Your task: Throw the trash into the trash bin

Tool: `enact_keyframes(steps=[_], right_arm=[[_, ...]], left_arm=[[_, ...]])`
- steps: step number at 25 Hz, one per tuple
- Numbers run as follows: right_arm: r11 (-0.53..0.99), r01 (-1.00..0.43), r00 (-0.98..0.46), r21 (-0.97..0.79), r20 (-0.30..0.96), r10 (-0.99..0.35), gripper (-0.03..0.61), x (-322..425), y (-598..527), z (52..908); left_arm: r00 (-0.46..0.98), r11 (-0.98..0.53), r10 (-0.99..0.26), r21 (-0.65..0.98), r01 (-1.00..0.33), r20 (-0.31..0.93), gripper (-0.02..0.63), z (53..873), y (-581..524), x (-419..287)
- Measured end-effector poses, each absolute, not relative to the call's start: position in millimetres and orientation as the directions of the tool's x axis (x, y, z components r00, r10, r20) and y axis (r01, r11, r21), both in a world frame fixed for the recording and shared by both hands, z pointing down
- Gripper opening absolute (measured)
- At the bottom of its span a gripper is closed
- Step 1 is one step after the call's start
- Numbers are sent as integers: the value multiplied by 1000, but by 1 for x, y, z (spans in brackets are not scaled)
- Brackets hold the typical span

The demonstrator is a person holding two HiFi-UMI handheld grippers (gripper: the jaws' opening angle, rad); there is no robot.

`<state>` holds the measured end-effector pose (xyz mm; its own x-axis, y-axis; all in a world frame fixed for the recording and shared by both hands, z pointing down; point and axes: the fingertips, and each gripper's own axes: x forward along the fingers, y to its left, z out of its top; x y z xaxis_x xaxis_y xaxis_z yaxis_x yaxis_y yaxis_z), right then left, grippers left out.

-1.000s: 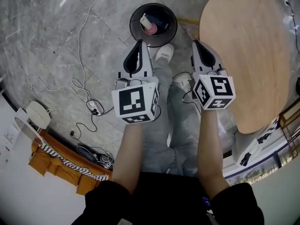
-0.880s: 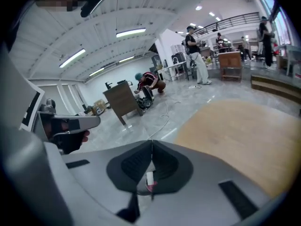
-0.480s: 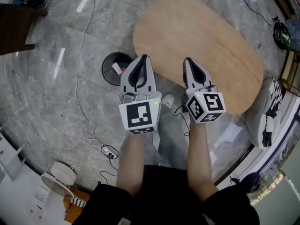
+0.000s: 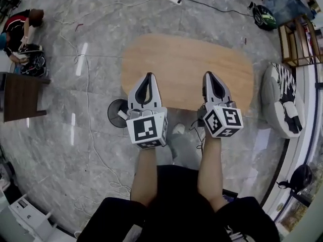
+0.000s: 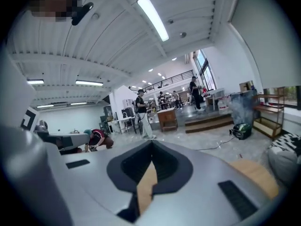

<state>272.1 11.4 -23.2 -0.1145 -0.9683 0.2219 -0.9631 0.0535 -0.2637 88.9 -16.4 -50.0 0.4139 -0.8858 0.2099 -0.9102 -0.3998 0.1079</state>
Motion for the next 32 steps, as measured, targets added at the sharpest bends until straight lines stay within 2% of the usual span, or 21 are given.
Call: enact_keyframes(steps=[6, 14, 23, 32], right_arm=[[-7, -976, -14, -216, 95, -995, 10, 344, 48, -118], [-46, -992, 52, -118, -46, -998, 11, 395, 82, -199], [-35, -995, 44, -94, -87, -995, 11, 419, 95, -217], [-9, -997, 17, -78, -97, -995, 11, 416, 87, -220]], left_arm=[[539, -527, -840, 134, -839, 69, 2, -140, 0, 173], [637, -640, -768, 91, -763, -64, 2, -219, 24, 240], [641, -645, -764, 57, -762, -76, 2, -233, 38, 267], [614, -618, -785, 30, -786, -82, 2, -238, 34, 261]])
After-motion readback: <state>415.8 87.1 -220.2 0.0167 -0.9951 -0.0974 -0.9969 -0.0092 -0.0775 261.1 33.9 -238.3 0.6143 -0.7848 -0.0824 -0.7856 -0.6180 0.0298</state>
